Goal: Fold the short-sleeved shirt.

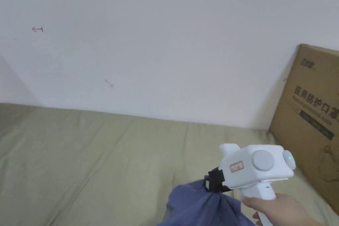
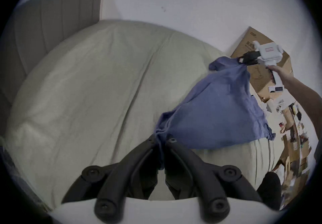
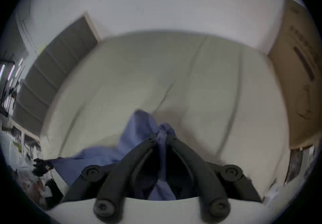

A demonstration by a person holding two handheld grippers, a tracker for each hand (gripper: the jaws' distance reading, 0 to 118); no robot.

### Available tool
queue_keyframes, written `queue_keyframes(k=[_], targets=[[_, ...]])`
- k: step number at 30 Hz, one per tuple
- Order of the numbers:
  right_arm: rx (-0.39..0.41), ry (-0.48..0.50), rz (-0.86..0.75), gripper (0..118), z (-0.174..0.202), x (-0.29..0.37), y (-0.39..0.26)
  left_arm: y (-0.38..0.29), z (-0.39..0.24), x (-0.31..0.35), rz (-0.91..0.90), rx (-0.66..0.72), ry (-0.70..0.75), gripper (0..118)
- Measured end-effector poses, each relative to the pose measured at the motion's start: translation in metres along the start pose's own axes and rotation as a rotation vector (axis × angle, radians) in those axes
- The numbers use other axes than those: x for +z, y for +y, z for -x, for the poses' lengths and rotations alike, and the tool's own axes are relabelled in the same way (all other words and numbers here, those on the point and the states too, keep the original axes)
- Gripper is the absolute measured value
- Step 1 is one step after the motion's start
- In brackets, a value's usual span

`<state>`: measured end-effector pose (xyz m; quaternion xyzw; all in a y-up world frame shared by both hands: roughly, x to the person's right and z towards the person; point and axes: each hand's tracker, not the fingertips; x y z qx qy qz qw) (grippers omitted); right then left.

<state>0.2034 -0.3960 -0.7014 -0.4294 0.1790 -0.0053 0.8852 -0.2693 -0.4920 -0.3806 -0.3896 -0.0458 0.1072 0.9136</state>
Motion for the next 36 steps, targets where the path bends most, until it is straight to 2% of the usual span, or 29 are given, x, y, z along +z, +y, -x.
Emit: queue_keyframes(k=[5, 8, 11, 13, 15, 17, 25, 31, 36], targets=[[-0.011, -0.071, -0.199, 5, -0.001, 0.156, -0.005, 0.054, -0.017, 0.050, -0.178, -0.090, -0.002, 5], [-0.075, -0.054, -0.320, 5, 0.002, 0.244, -0.014, 0.097, -0.031, 0.093, -0.320, -0.195, 0.021, 5], [-0.103, -0.047, -0.390, 5, 0.015, 0.318, -0.020, 0.141, -0.045, 0.140, -0.458, -0.279, 0.063, 5], [-0.097, -0.034, -0.449, 5, 0.025, 0.361, -0.023, 0.168, -0.054, 0.170, -0.538, -0.321, 0.085, 5], [-0.067, -0.064, -0.509, 5, 0.038, 0.396, -0.024, 0.193, -0.063, 0.198, -0.620, -0.353, 0.102, 5], [-0.073, -0.063, -0.556, 5, 0.046, 0.429, -0.022, 0.217, -0.071, 0.221, -0.687, -0.375, 0.139, 5], [-0.123, -0.053, -0.669, 5, 0.054, 0.479, 0.006, 0.294, -0.081, 0.258, -0.705, -0.298, 0.077, 5], [-0.119, -0.097, -0.686, 5, 0.047, 0.458, 0.057, 0.349, -0.080, 0.232, -0.615, -0.273, 0.056, 5], [-0.148, -0.160, -0.685, 5, 0.034, 0.414, 0.105, 0.398, -0.077, 0.180, -0.552, -0.234, 0.050, 5]])
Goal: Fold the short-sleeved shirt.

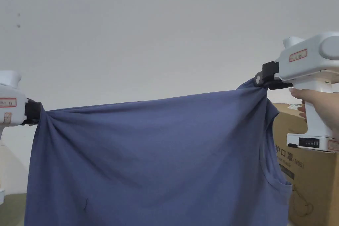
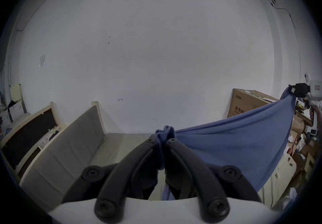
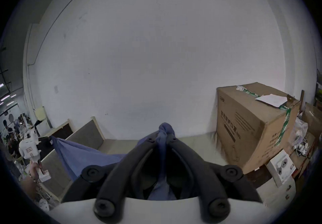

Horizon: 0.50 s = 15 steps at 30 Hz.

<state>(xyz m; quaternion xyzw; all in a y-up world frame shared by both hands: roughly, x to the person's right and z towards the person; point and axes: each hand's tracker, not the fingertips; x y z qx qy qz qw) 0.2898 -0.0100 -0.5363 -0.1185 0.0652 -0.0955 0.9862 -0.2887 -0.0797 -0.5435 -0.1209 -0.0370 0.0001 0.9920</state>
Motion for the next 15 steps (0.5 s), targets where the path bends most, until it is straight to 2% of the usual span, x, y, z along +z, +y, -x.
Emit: queue_keyframes(k=[5, 8, 11, 15], targets=[[0.002, -0.055, -0.028, 5, -0.001, -0.069, 0.002, 0.002, 0.001, -0.073, -0.002, 0.056, 0.017, 5], [0.043, -0.106, -0.041, 5, 0.001, -0.105, -0.001, -0.002, 0.001, -0.111, -0.028, 0.046, 0.053, 5], [0.064, -0.125, -0.082, 5, 0.005, -0.132, -0.010, -0.009, -0.003, -0.136, -0.075, 0.004, 0.094, 5], [0.072, -0.134, -0.103, 5, -0.005, -0.163, -0.030, -0.027, -0.001, -0.162, -0.098, 0.042, 0.109, 5]])
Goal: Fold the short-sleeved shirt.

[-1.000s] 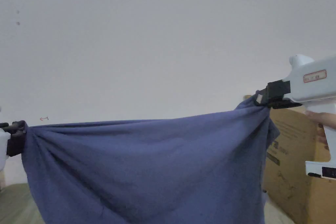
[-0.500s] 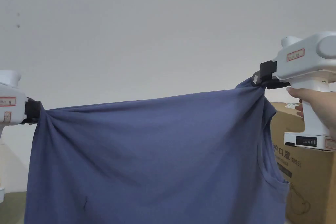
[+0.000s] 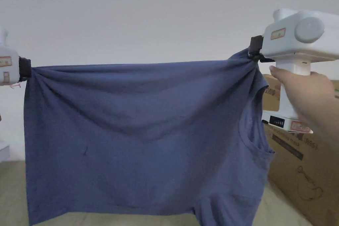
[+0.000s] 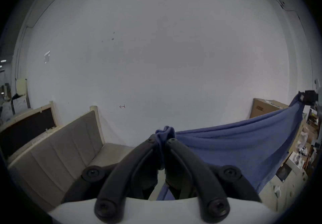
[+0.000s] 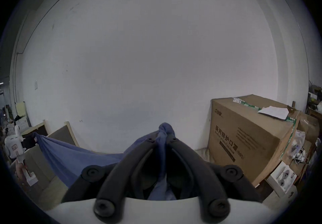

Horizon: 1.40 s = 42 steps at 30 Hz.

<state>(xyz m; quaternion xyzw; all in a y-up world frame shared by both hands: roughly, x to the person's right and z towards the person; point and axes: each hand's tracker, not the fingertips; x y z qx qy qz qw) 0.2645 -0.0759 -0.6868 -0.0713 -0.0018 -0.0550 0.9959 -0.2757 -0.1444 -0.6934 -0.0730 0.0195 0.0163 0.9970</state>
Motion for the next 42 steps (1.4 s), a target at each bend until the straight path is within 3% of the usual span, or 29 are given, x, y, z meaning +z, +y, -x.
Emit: queue_keyframes(k=[6, 9, 13, 16, 19, 22, 25, 28, 32, 33, 34, 35, 36, 37, 40, 42], targets=[[-0.034, -0.015, 0.213, 5, -0.027, -0.027, -0.133, -0.104, -0.003, -0.023, 0.248, -0.039, -0.067, 5], [-0.065, -0.020, 0.482, 5, -0.044, -0.015, -0.250, -0.200, -0.002, -0.011, 0.486, -0.035, -0.115, 5], [-0.076, 0.004, 0.792, 5, -0.066, 0.046, -0.397, -0.329, 0.008, 0.044, 0.789, -0.078, -0.180, 5], [-0.057, 0.011, 0.965, 5, -0.085, 0.104, -0.464, -0.390, 0.018, 0.100, 0.948, -0.120, -0.190, 5], [-0.078, 0.053, 1.045, 5, -0.097, 0.174, -0.492, -0.427, 0.032, 0.152, 1.075, -0.139, -0.261, 5], [-0.055, 0.099, 1.064, 5, -0.105, 0.225, -0.492, -0.431, 0.040, 0.211, 1.075, -0.188, -0.287, 5], [-0.125, 0.102, 1.153, 5, -0.113, 0.265, -0.490, -0.428, 0.048, 0.249, 1.102, -0.183, -0.306, 5], [-0.080, 0.112, 1.199, 5, -0.115, 0.293, -0.490, -0.428, 0.048, 0.282, 1.208, -0.193, -0.312, 5], [-0.020, 0.132, 1.212, 7, -0.108, 0.312, -0.491, -0.428, 0.044, 0.310, 1.220, -0.228, -0.323, 5], [-0.021, 0.127, 1.205, 16, -0.106, 0.314, -0.491, -0.427, 0.044, 0.313, 1.220, -0.224, -0.322, 7], [-0.028, 0.120, 1.195, 42, -0.105, 0.315, -0.490, -0.427, 0.043, 0.318, 1.219, -0.218, -0.320, 18], [-0.035, 0.102, 1.188, 91, -0.101, 0.318, -0.490, -0.425, 0.043, 0.321, 1.227, -0.213, -0.314, 60], [-0.037, 0.070, 1.189, 112, -0.098, 0.320, -0.490, -0.426, 0.044, 0.325, 1.233, -0.208, -0.306, 93], [-0.041, 0.029, 1.174, 117, -0.096, 0.324, -0.489, -0.425, 0.046, 0.331, 1.230, -0.196, -0.308, 103], [-0.129, 0.052, 1.125, 117, -0.092, 0.334, -0.471, -0.404, 0.051, 0.342, 1.163, -0.099, -0.302, 100], [-0.127, 0.038, 1.038, 117, -0.082, 0.348, -0.449, -0.381, 0.054, 0.357, 1.066, -0.010, -0.271, 100]])
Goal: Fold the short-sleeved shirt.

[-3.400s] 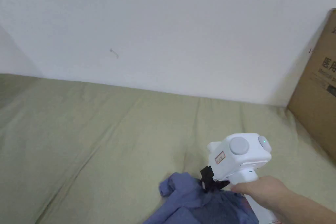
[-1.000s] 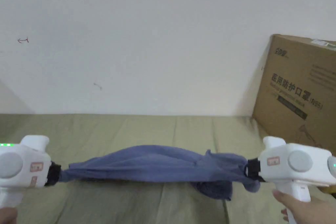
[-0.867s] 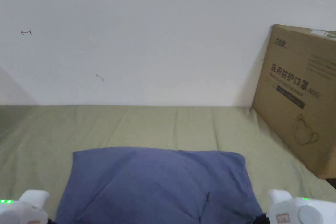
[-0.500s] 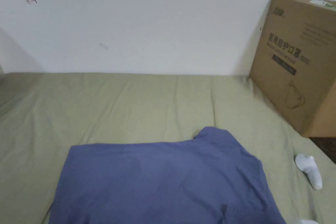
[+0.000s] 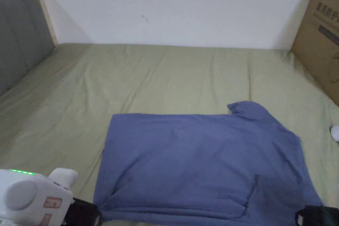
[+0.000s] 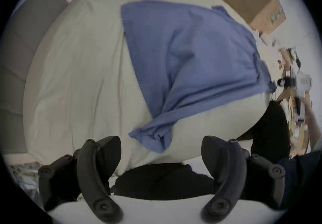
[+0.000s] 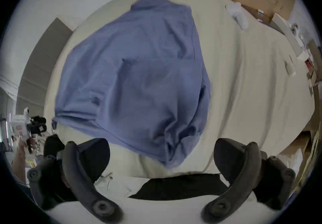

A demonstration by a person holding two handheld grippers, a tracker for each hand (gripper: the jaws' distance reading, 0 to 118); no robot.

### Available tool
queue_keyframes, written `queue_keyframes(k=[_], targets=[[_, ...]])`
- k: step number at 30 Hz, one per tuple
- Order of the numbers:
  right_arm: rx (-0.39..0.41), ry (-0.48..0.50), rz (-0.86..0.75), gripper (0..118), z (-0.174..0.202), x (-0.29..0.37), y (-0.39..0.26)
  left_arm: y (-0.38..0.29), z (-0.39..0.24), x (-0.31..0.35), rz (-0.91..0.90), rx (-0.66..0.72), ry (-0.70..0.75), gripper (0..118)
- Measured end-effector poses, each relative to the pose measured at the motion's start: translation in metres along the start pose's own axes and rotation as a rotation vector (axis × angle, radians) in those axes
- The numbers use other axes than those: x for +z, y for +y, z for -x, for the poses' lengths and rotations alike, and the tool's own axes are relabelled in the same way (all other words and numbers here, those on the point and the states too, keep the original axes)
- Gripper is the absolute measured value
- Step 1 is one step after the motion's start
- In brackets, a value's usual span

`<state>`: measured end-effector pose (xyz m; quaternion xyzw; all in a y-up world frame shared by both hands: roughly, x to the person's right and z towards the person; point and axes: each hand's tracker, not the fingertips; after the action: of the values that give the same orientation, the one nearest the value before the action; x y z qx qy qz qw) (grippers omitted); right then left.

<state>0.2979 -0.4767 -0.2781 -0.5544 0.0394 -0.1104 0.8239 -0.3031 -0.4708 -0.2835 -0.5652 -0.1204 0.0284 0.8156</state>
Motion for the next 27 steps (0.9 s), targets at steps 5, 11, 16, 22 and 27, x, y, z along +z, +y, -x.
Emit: queue_keyframes(k=[5, 11, 16, 22, 27], targets=[[0.021, 0.065, -0.358, 79, 0.029, 0.061, -0.008, -0.006, -0.007, 0.054, -0.397, 0.161, 0.053, 85], [-0.025, 0.155, -0.564, 0, 0.048, 0.076, -0.009, -0.010, -0.021, 0.064, -0.538, 0.235, 0.064, 0], [-0.041, 0.219, -0.501, 0, 0.045, 0.067, 0.000, 0.006, -0.007, 0.014, -0.090, 0.157, 0.051, 1], [-0.143, 0.237, -0.473, 0, 0.009, 0.051, -0.004, -0.007, 0.024, -0.047, 0.058, 0.095, 0.070, 104], [-0.238, 0.230, -0.426, 0, -0.008, 0.041, -0.011, -0.007, 0.033, -0.063, 0.065, 0.106, 0.011, 64]])
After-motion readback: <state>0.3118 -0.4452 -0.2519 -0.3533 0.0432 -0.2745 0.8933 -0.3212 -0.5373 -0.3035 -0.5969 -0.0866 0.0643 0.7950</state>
